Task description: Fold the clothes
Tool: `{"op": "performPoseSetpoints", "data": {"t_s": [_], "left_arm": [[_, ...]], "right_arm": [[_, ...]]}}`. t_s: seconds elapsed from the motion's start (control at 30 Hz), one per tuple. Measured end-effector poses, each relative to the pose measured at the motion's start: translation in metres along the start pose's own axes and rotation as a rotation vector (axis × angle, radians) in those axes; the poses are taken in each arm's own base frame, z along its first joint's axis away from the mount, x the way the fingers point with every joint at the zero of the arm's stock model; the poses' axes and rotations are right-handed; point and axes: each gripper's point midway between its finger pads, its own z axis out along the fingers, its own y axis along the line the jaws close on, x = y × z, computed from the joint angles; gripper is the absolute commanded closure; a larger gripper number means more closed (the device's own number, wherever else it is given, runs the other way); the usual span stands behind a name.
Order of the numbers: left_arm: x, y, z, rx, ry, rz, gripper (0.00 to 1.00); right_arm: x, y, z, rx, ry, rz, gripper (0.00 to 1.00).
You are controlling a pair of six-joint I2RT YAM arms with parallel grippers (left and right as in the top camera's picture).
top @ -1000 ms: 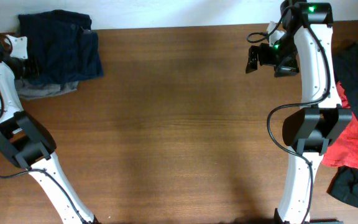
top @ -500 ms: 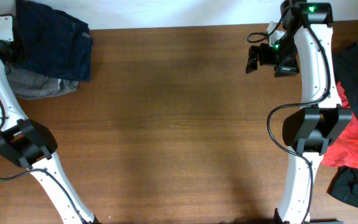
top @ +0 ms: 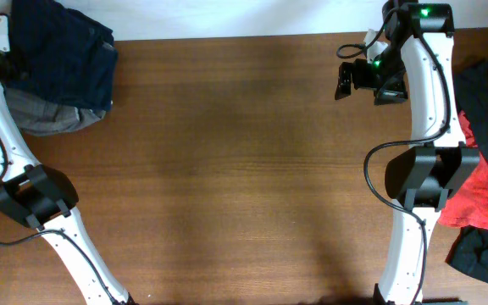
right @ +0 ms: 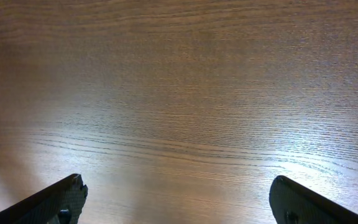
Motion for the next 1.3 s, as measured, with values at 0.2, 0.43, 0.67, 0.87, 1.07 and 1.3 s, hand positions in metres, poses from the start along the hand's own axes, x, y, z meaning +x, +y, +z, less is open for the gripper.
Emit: {"op": "performPoseSetpoints", "data": {"t_s": [0.2,0.43,0.67,0.87,1.07,1.3], "left_arm": [[0.002,0.007,-0.001,-0.033,0.010,-0.004,0.93],[0.008,0.017,0.003,-0.066,0.026,-0.032,0.89],[0.033,0.035,0.031,-0.159,0.100,-0.064,0.58],[0.031,0.065,0.031,-0.288,0.079,-0.078,0.37],[0.037,0.074,0.027,-0.328,0.098,-0.104,0.35],[0.012,0.032,0.027,-0.274,0.054,-0.051,0.39]], "right_arm": [[0.000,0.000,0.000,0.000,0.000,0.000,0.01],[0.000,0.000,0.000,0.000,0.000,0.000,0.01],[0.000,0.000,0.000,0.000,-0.001,-0.001,0.01],[0.000,0.000,0.000,0.000,0.000,-0.001,0.01],[0.000,0.000,0.000,0.000,0.000,0.000,0.01],[0.000,0.000,0.000,0.000,0.000,0.000,0.01]]}}
